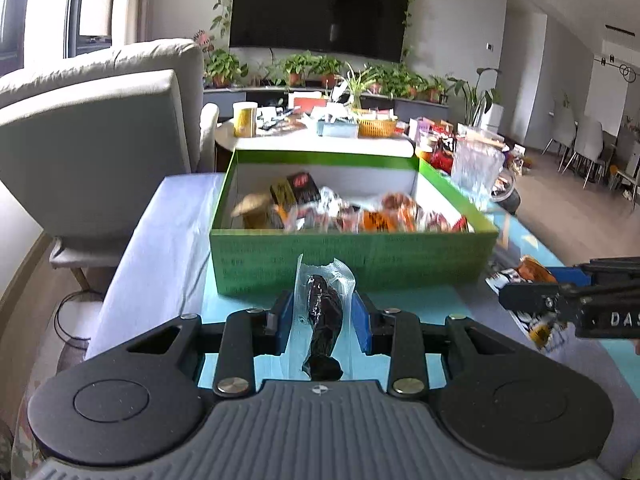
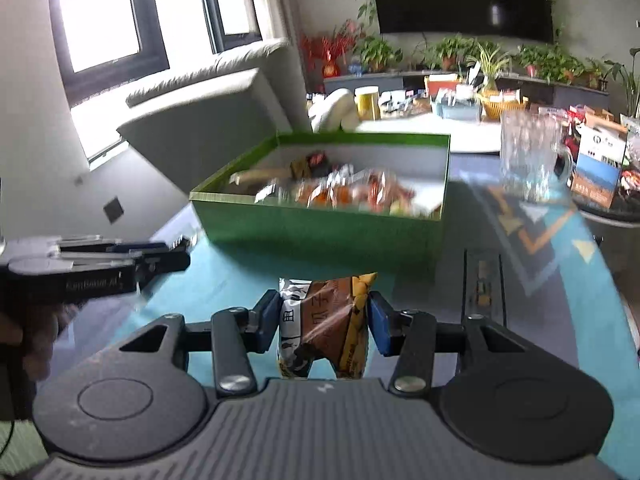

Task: Organize snacks
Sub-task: 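Carry black snack into box and release with left while right carries printed packet there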

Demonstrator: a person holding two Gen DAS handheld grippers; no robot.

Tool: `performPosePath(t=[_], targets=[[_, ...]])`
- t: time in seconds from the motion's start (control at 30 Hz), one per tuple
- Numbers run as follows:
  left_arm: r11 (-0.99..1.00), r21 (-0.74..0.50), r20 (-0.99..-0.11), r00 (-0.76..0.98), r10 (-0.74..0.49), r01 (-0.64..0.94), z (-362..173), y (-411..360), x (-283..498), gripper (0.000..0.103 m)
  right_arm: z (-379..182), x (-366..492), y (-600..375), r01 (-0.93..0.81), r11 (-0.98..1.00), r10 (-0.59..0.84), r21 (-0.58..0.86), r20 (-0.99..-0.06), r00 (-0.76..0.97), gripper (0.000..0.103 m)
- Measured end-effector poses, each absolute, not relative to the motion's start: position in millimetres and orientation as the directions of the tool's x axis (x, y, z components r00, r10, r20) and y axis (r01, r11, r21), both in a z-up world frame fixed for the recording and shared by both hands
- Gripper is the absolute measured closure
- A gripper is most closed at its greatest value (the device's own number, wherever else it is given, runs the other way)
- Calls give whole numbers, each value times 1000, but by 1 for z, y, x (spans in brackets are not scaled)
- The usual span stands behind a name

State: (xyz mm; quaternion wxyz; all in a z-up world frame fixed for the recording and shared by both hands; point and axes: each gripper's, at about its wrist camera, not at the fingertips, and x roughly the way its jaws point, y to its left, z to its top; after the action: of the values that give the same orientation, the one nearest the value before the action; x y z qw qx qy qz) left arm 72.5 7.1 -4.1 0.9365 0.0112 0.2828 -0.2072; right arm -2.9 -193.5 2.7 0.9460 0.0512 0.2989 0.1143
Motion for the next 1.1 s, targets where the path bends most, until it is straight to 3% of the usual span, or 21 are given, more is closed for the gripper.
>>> performPosePath(t=[0.33,0.6,0.93,1.1], targets=[[917,-84,-473,795,-380,389,21,-4,103,73,23,24,-205,-196,962,265,191,-476,839,54],[908,-67,-431,809,-400,414,36,-27,140,73,21,36,-217,-169,964,250,208,-478,842,54],[902,-89,-452,790,-414,422,31,-46,182,73,19,42,-229,-137,967,227,215,-478,849,54],[913,-93,-491,779,-389,397,18,-48,198,67,19,49,-236,-112,968,209,224,-475,855,54]])
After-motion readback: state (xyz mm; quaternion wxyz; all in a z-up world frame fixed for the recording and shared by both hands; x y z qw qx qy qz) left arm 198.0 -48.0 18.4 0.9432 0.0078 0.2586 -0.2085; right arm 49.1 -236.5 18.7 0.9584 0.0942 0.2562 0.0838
